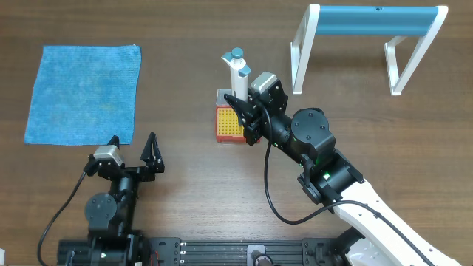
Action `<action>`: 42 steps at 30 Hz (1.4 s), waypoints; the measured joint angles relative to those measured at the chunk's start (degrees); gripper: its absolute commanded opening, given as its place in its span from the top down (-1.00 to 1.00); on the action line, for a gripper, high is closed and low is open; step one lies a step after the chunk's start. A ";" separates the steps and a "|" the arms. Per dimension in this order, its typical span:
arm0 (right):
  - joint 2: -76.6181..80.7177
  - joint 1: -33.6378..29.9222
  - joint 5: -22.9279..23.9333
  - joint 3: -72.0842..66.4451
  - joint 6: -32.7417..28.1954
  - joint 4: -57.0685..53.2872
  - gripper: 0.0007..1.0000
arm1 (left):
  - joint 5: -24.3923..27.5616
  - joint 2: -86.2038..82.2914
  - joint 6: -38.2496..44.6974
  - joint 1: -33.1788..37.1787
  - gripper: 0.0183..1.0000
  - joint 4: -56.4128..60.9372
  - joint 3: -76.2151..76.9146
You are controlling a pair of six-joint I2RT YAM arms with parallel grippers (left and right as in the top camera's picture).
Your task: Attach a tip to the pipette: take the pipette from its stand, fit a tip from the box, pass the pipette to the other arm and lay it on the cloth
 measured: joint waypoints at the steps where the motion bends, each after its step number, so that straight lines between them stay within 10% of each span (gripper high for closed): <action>1: 0.00 0.00 0.00 0.00 0.00 0.00 0.84 | 0.00 0.00 0.00 0.00 -0.94 0.00 0.00; 8: 0.00 0.00 0.00 0.00 7.69 2.49 0.75 | 4.24 0.02 -5.46 0.00 -0.94 2.19 -0.07; 13: 0.00 0.20 -0.11 0.00 10.64 4.39 0.75 | 21.88 0.11 -57.24 -0.04 -0.99 1.81 -0.07; 18: 0.00 0.37 -1.92 0.00 18.82 4.57 0.73 | 22.60 0.13 -77.59 -0.04 -0.99 2.05 -0.07; 29: 0.11 0.26 -4.72 0.09 24.46 -0.46 0.73 | 23.91 14.58 -79.34 1.95 -1.00 27.85 0.48; 37: 0.02 -1.86 -17.49 0.13 29.16 0.59 0.73 | 61.81 68.08 -63.91 1.33 -1.00 43.91 39.69; 42: 0.07 -1.86 -21.18 0.13 30.42 1.29 0.75 | 76.19 85.96 -61.86 -7.34 -1.00 55.10 53.57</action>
